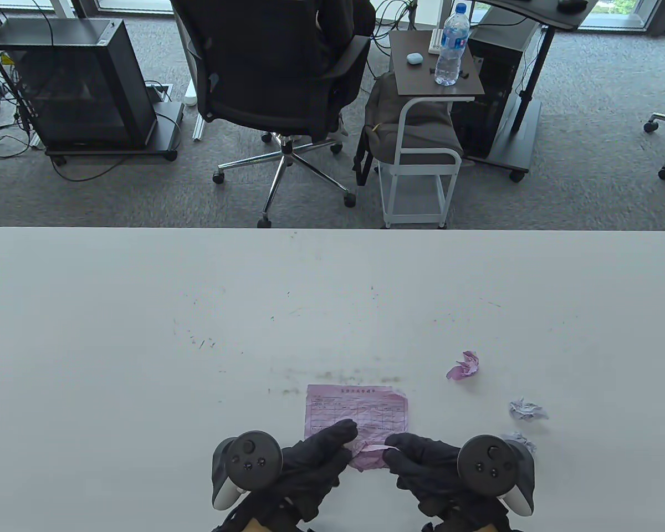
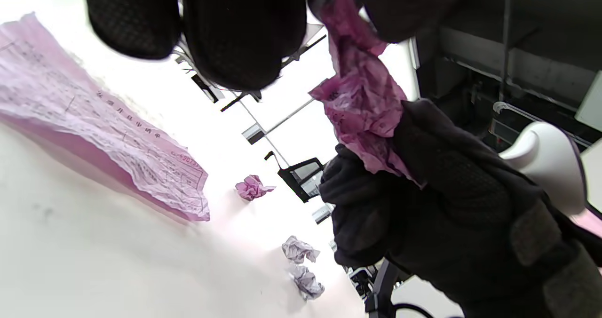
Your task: Flatten crumpled invoices and stack
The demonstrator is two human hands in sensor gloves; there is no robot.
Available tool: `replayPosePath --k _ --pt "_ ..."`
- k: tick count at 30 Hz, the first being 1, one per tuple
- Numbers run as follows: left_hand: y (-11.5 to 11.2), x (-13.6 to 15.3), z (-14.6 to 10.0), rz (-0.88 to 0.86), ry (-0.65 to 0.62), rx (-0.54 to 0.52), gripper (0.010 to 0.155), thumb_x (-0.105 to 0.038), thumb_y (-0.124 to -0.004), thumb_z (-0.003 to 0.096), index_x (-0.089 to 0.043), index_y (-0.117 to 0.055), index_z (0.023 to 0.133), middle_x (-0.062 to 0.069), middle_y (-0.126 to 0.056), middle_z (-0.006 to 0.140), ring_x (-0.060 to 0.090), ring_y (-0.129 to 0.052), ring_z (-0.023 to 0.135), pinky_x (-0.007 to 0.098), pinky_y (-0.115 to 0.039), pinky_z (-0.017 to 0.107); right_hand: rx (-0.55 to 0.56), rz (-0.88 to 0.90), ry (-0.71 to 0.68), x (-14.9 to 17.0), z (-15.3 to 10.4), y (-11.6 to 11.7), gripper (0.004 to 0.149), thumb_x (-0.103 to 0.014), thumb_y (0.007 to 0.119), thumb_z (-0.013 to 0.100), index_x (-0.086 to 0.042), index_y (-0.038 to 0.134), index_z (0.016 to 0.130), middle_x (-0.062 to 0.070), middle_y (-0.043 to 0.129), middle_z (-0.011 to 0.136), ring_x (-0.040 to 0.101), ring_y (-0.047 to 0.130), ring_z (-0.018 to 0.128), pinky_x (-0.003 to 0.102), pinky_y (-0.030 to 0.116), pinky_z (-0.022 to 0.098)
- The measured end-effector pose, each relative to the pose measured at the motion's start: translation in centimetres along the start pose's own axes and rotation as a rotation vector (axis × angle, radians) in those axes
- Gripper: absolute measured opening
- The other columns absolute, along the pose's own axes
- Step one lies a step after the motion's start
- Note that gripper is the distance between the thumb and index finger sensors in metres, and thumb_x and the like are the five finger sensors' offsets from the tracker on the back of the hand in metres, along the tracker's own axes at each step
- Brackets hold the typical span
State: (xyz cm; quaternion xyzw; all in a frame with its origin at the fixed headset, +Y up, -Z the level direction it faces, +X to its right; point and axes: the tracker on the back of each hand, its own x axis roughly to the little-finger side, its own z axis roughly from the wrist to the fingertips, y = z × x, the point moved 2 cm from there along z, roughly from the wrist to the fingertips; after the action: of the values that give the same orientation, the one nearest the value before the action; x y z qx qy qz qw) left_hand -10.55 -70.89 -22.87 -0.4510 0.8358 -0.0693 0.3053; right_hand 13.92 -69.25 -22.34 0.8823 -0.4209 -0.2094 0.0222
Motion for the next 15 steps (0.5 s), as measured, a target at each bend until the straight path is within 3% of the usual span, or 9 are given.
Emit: replayPosePath --k 1,3,5,6,7,9,12,15 --pt "0.0 -0.3 0.0 0.003 -0.027 0.028 0.078 -0.053 -0.076 0.0539 -0.027 -0.037 0.116 0.016 -0.028 0.115 0.048 -0.063 0.095 0.065 -0.063 0.064 -0.015 -0.003 -0.007 -0.1 0.0 0.1 0.038 -0.037 0.074 0.055 -0.009 0.081 0.081 0.017 0.097 0.063 0.027 0.103 0.036 0.042 0.092 0.025" --pt "-0.6 -1.0 0.3 -0.042 -0.096 0.097 0.091 -0.051 -0.085 0.0496 -0.027 -0.028 0.116 0.011 -0.013 0.116 0.052 -0.043 0.104 0.069 -0.055 0.068 -0.057 0.02 -0.036 -0.4 0.1 0.6 0.038 -0.038 0.074 0.055 -0.01 0.081 0.081 0.017 0.097 0.064 0.027 0.103 0.037 0.042 0.092 0.025" --pt "-1.5 -1.1 0.6 -0.11 -0.09 0.171 0.088 -0.04 -0.089 0.0514 -0.023 -0.032 0.116 0.013 -0.029 0.117 0.05 -0.057 0.102 0.068 -0.059 0.067 -0.06 0.06 -0.047 -0.7 0.2 0.9 0.038 -0.037 0.073 0.055 -0.01 0.08 0.081 0.017 0.096 0.064 0.027 0.103 0.037 0.042 0.091 0.025" --pt "-1.9 -1.0 0.7 -0.132 -0.079 0.181 0.083 -0.034 -0.089 0.0524 -0.019 -0.036 0.115 0.014 -0.047 0.114 0.044 -0.074 0.094 0.066 -0.066 0.065 -0.053 0.067 -0.049 -0.8 0.2 0.9 0.038 -0.037 0.073 0.056 -0.011 0.08 0.081 0.017 0.096 0.064 0.027 0.103 0.037 0.042 0.091 0.025" --pt "-2.1 -0.8 0.7 -0.139 -0.064 0.166 0.077 -0.03 -0.089 0.0528 -0.015 -0.043 0.114 0.016 -0.059 0.107 0.035 -0.088 0.082 0.061 -0.072 0.062 -0.05 0.063 -0.048 -0.9 0.2 0.9 0.038 -0.037 0.073 0.055 -0.01 0.08 0.081 0.017 0.096 0.064 0.028 0.102 0.037 0.042 0.091 0.025" --pt "-1.8 -0.4 0.7 -0.112 -0.01 0.106 0.064 -0.029 -0.086 0.054 -0.009 -0.059 0.109 0.016 -0.079 0.09 0.027 -0.097 0.063 0.056 -0.079 0.056 -0.044 0.03 -0.042 -0.8 0.1 0.7 0.038 -0.037 0.073 0.055 -0.011 0.08 0.081 0.017 0.096 0.065 0.027 0.102 0.038 0.042 0.091 0.025" --pt "-1.6 0.7 0.7 -0.147 0.07 0.079 0.056 -0.035 -0.085 0.0549 -0.005 -0.072 0.101 0.014 -0.087 0.078 0.024 -0.101 0.05 0.053 -0.083 0.05 -0.031 0.002 -0.028 -0.4 0.1 0.3 0.038 -0.037 0.074 0.055 -0.011 0.08 0.082 0.018 0.096 0.066 0.028 0.102 0.039 0.042 0.091 0.026" --pt "-1.6 1.0 0.6 -0.197 0.087 0.052 0.055 -0.039 -0.084 0.0553 -0.004 -0.076 0.097 0.017 -0.087 0.081 0.03 -0.102 0.055 0.056 -0.081 0.052 -0.087 0.007 -0.004 0.0 0.3 0.6 0.039 -0.036 0.074 0.056 -0.011 0.078 0.084 0.021 0.094 0.071 0.031 0.102 0.043 0.044 0.091 0.029"
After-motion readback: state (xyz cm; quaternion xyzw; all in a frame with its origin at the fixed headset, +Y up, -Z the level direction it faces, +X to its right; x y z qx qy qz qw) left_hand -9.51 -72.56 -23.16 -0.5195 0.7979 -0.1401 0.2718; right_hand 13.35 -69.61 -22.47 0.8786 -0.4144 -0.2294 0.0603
